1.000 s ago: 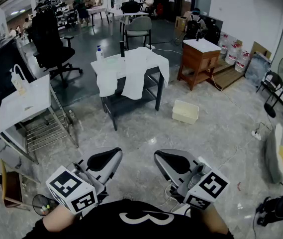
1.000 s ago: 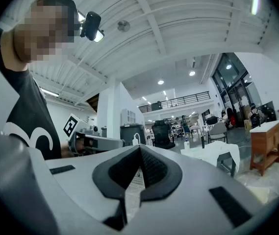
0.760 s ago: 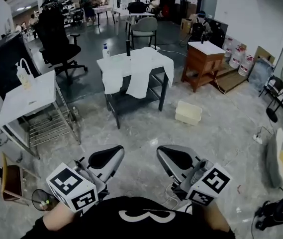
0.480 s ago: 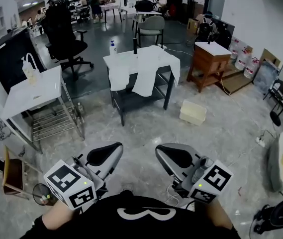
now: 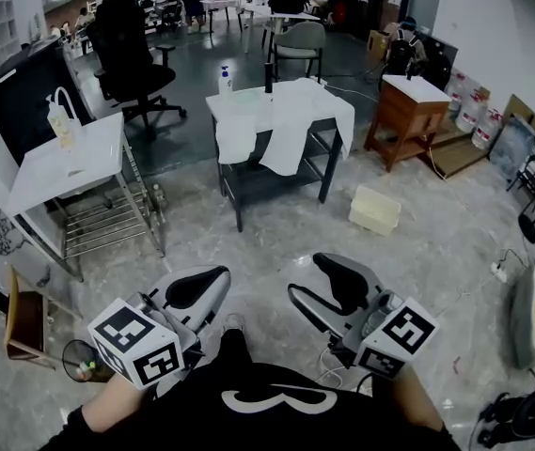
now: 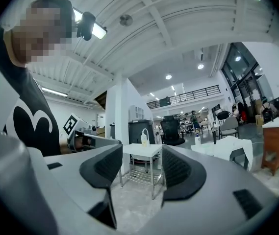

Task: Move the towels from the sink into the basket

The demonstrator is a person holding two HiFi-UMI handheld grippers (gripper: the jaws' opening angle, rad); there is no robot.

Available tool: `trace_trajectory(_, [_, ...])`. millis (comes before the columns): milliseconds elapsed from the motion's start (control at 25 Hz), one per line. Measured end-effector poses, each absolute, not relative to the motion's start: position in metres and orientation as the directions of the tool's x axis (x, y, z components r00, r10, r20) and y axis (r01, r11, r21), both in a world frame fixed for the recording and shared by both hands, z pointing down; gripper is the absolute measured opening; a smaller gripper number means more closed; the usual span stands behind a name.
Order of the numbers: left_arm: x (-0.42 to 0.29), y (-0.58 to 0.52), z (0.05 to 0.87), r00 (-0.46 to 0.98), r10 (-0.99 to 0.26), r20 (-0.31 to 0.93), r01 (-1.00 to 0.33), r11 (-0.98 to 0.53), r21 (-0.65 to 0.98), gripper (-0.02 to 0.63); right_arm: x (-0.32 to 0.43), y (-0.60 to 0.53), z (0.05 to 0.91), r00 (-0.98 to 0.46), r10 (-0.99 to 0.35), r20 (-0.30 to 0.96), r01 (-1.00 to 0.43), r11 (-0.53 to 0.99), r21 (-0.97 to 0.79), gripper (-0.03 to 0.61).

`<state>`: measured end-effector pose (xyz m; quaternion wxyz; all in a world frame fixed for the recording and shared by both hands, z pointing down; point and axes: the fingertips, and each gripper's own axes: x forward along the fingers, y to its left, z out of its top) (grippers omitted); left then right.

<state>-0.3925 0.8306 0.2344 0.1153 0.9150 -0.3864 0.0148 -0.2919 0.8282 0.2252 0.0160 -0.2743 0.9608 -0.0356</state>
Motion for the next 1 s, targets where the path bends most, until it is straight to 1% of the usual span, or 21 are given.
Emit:
trace_trajectory(120, [-0.397,0.810,0.248,0.703,-0.702,0.113,-0.707,-0.673,0.217,0.005,-0.290,0.806,0.239,-0.823,-0.568,0.003,-0.566,0.821,-0.080,0.271])
trace_trajectory(200, [-0.400,0.795,0.256,0.708,-0.698,0.110,-0.701,-0.676,0.227,0.005,-0.291,0.791,0.248,-0.813,-0.582,0.010,-0.580,0.810,-0.088,0.279])
trace_trajectory(360, [-0.411,0.755,0.268,0.716,-0.690,0.108,-0.692,-0.680,0.241,0.005,-0.301,0.749,0.264,-0.809,-0.586,0.041,-0.587,0.802,-0.111,0.284])
trace_trajectory(520, [-0.432,0.693,0.279,0.725,-0.681,0.105,-0.678,-0.680,0.279,0.005,-0.330,0.691,0.277,-0.807,-0.584,0.084,-0.590,0.800,-0.111,0.284])
trace_trajectory(800, [-0.485,0.546,0.298,0.732,-0.669,0.126,-0.670,-0.675,0.309,0.005,-0.373,0.546,0.290,-0.766,-0.630,0.124,-0.642,0.760,-0.103,0.287])
trace_trajectory(1000, [-0.526,0.441,0.311,0.739,-0.654,0.162,-0.662,-0.662,0.351,0.005,-0.406,0.442,0.300,-0.742,-0.652,0.157,-0.670,0.729,-0.142,0.288])
